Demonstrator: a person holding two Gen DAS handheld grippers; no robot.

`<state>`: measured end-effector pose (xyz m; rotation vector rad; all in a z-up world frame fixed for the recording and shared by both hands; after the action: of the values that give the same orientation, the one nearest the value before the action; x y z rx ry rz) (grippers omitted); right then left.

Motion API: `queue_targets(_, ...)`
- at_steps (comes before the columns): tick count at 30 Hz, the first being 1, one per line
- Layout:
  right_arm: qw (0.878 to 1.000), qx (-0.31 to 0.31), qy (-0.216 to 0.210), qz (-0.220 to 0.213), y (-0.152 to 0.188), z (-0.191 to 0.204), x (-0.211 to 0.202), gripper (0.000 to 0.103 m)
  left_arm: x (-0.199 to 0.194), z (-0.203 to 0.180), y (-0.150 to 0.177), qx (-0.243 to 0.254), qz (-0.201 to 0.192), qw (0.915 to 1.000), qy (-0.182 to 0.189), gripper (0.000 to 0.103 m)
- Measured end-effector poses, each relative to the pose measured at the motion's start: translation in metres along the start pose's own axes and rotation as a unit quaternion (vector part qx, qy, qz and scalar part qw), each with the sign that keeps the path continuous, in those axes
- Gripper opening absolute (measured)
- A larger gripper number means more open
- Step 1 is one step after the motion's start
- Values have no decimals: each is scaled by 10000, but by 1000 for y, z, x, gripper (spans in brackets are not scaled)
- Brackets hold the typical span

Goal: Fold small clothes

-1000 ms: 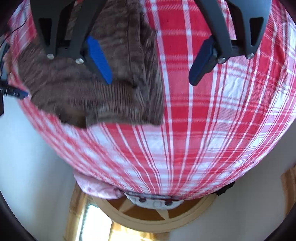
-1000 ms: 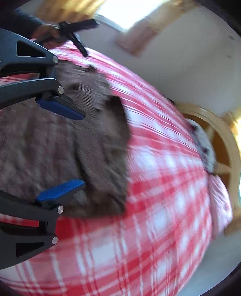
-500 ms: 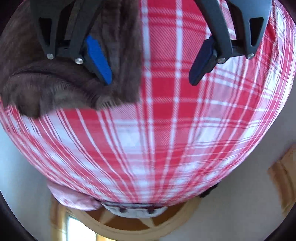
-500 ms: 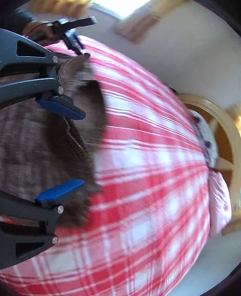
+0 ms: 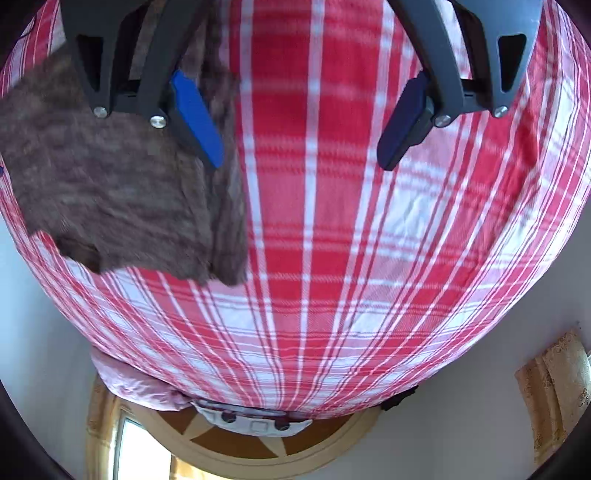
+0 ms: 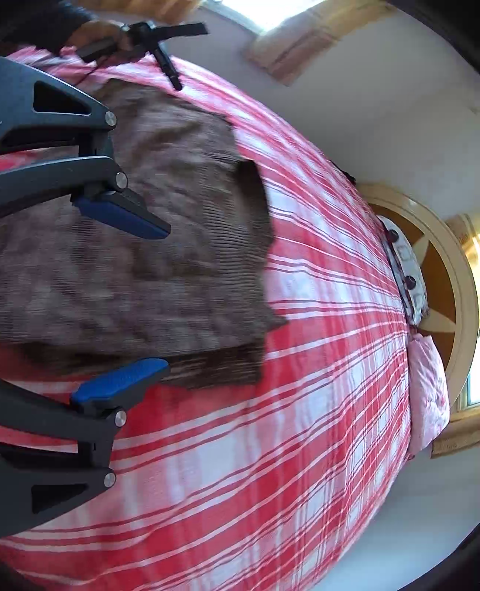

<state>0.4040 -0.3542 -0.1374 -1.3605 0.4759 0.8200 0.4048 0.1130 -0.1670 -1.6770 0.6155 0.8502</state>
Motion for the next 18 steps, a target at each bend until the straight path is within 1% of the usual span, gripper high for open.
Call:
queue_targets(3, 9998, -134, 111, 5, 26, 8, -17, 66, -13, -8, 23, 260, 62, 9996, 112, 88)
queue_targets(4, 9996, -157, 242, -41, 36, 9, -25, 64, -18, -13, 34, 391, 60, 9991, 147, 88)
queue_targets(6, 9992, -162, 359, -78, 50, 11, -36, 56, -24, -22, 48, 669, 42, 9977, 127, 89)
queue_targets(7, 9989, -145, 439, -62, 58, 11, -40, 53, -26, -25, 54, 820, 7, 9966, 71, 92)
queue_targets(9, 9987, -156, 471, 107, 71, 11, -38, 38, -26, -31, 67, 1143, -70, 9934, -95, 93)
queue_targets(10, 9986, -141, 467, 196, 78, 9, -35, 31, -26, -31, 71, 1212, -74, 9925, -148, 93)
queue_targets(11, 9987, -113, 426, 252, 84, 8, -34, 14, -25, -31, 73, 1215, -81, 9924, -150, 93)
queue_targets(12, 9991, -81, 308, 276, 88, 9, -34, 12, -27, -28, 73, 1178, -97, 9929, -132, 93)
queue_targets(13, 9991, -100, 309, 266, 91, 10, -36, 11, -27, -25, 72, 1164, -88, 9930, -153, 95)
queue_targets(14, 9990, -123, 322, 267, 93, 11, -39, 9, -25, -24, 72, 1207, -50, 9924, -248, 99)
queue_targets(15, 9991, -121, 309, 280, 94, 11, -42, 9, -26, -23, 74, 1235, -48, 9919, -282, 101)
queue_targets(18, 9983, -241, 393, 369, 99, 13, -44, 8, -26, -17, 78, 1175, -74, 9929, -198, 102)
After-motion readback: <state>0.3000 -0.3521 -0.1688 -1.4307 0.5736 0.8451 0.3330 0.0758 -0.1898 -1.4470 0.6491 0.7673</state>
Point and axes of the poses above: each gripper's, at about its wrist camera, not at the fingertips, and x roughly the way its jaws point, z to its left, y to its underside, the point moved 3 cm from there along x, roughly the way its jaws point, and after that the axes turned 9 degrees about -x, right-handed, at the moved point
